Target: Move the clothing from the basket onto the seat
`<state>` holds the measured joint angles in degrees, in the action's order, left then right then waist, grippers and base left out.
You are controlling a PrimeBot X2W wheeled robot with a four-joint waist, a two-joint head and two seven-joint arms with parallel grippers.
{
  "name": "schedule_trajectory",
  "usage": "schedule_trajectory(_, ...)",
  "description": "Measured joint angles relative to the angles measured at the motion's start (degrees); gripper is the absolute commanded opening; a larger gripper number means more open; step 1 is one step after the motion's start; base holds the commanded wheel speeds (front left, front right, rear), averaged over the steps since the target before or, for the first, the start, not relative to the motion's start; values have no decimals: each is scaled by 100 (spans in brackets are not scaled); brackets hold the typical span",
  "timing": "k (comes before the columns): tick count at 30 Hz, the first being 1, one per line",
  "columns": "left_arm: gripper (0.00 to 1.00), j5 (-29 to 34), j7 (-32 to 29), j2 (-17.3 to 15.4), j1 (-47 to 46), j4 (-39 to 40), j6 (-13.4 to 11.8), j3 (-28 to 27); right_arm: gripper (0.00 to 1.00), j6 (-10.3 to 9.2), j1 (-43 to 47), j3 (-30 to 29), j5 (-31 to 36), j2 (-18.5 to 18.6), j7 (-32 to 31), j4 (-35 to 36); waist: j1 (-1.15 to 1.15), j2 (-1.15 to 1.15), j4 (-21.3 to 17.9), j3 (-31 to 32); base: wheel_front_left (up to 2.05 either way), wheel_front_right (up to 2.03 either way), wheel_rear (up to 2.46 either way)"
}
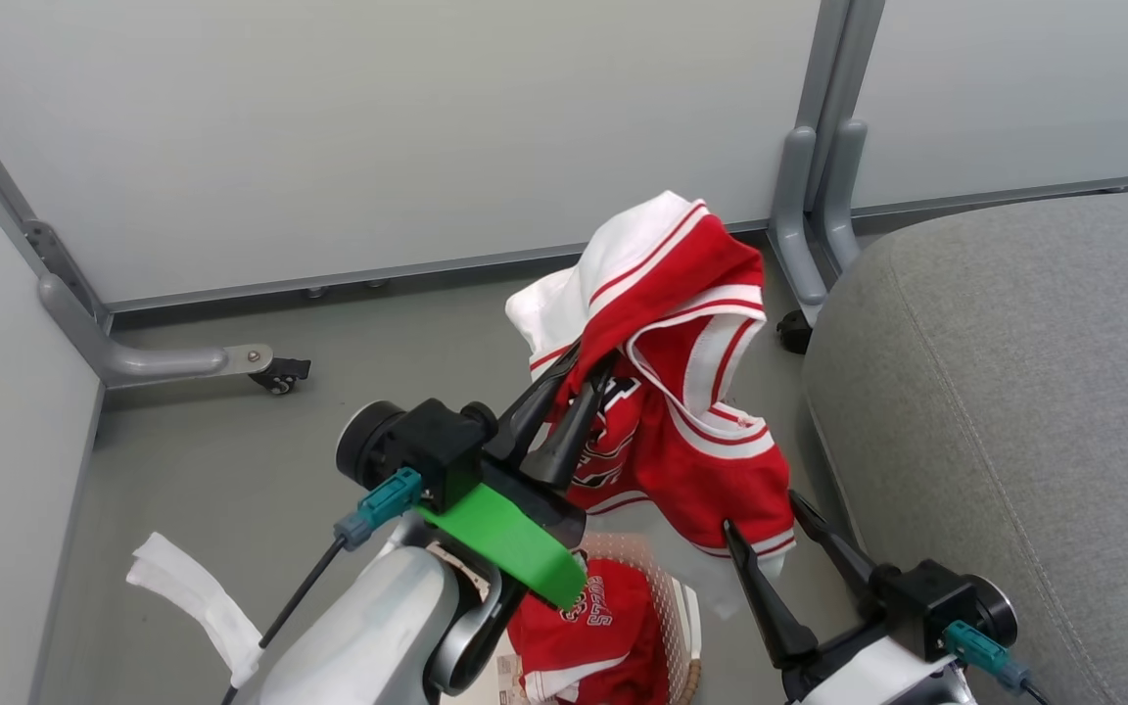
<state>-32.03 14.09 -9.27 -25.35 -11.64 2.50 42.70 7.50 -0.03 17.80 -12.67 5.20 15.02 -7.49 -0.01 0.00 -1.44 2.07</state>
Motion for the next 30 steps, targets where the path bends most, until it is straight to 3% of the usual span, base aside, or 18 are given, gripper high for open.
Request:
schedule_trajectory(19, 0, -229, -279, 69, -1, 275, 53, 179, 100, 0, -422, 805, -586, 116, -1, -178, 0, 0, 46, 16, 0, 0, 0)
schedule_trajectory(21, 0, -254, -288, 74, 2, 253, 53, 186, 18, 0, -426, 882, -553, 141, -1, -160, 0, 0, 62, 12, 0, 0, 0)
schedule_trajectory(22, 0, -271, -293, 74, 4, 235, 53, 187, 0, 0, -429, 911, -537, 155, 0, -153, 0, 0, 69, 8, 0, 0, 0)
schedule_trajectory(30, 0, -321, -345, 59, 15, 134, 46, 199, 0, 0, -433, 970, -536, 223, -1, -149, 0, 0, 60, -12, 0, 0, 0)
